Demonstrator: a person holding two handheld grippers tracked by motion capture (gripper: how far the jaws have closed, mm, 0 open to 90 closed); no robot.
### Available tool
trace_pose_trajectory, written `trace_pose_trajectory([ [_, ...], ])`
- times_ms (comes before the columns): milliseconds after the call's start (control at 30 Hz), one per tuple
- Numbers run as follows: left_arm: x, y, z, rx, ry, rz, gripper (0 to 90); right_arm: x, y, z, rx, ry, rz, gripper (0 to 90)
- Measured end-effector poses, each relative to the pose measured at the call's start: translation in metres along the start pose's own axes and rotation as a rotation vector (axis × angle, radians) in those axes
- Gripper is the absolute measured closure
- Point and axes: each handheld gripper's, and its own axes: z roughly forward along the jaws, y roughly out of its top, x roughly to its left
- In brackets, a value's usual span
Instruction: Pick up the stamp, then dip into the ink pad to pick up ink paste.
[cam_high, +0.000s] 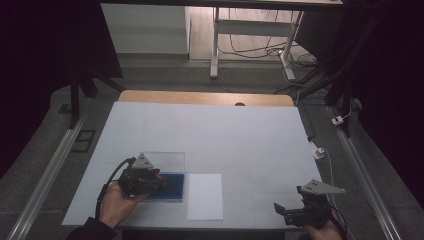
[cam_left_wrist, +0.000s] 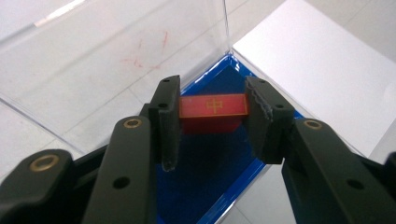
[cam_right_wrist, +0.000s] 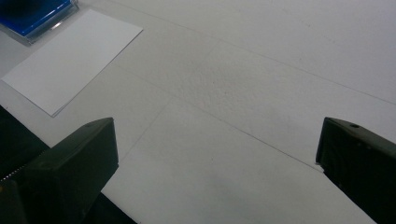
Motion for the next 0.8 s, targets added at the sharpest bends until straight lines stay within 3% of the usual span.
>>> trace_pose_trajectory([
  [433, -0.005, 0.002, -0.013, -0.043, 0.011, 0.008, 58.3, 0.001, 0.0, 0.0, 0.001, 0.001, -0.005, 0.0],
  [800, -0.004, 0.004, -0.012, -0.02, 0.0, -0.002, 58.3, 0.001, 0.0, 0.0, 0.003, 0.002, -0.011, 0.0],
])
